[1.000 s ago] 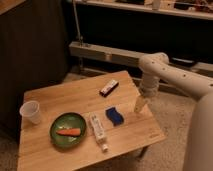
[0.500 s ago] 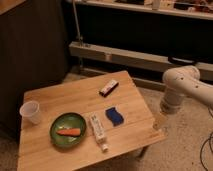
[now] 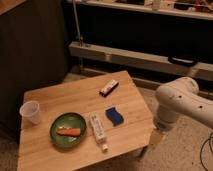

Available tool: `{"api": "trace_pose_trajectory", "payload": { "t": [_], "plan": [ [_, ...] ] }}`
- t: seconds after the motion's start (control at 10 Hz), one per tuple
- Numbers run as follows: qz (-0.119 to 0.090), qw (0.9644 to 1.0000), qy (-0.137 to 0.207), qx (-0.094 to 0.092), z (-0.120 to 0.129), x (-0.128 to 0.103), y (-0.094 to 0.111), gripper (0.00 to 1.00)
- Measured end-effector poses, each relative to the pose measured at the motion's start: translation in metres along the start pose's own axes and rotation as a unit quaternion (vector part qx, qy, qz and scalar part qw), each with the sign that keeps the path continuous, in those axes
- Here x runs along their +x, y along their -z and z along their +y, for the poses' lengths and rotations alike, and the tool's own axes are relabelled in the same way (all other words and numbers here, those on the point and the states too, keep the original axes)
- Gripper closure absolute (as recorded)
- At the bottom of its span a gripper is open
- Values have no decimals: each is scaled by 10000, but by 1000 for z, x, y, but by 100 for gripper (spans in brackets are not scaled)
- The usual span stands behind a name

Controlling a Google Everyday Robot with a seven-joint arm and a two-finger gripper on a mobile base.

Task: Move the arm in a circular motion

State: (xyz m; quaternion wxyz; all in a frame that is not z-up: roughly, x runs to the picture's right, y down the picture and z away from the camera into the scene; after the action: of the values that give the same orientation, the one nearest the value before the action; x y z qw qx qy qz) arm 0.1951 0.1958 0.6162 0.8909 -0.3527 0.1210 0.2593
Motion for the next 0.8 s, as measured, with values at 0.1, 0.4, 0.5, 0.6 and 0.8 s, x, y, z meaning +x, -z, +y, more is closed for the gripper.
{"api": "trace_pose_trajectory", "payload": {
  "t": [0.1, 0.4, 0.5, 0.6, 0.8],
  "plan": [
    [-53, 9993, 361, 5, 27, -30, 5, 20],
    [-141, 9921, 1245, -44, 92, -99, 14, 20],
    [-183, 9879, 1538, -61, 112, -125, 17, 20],
    [-222, 9848, 1719, -89, 124, -145, 18, 20],
    [-230, 9777, 2083, -130, 138, -200, 17, 20]
  ]
}}
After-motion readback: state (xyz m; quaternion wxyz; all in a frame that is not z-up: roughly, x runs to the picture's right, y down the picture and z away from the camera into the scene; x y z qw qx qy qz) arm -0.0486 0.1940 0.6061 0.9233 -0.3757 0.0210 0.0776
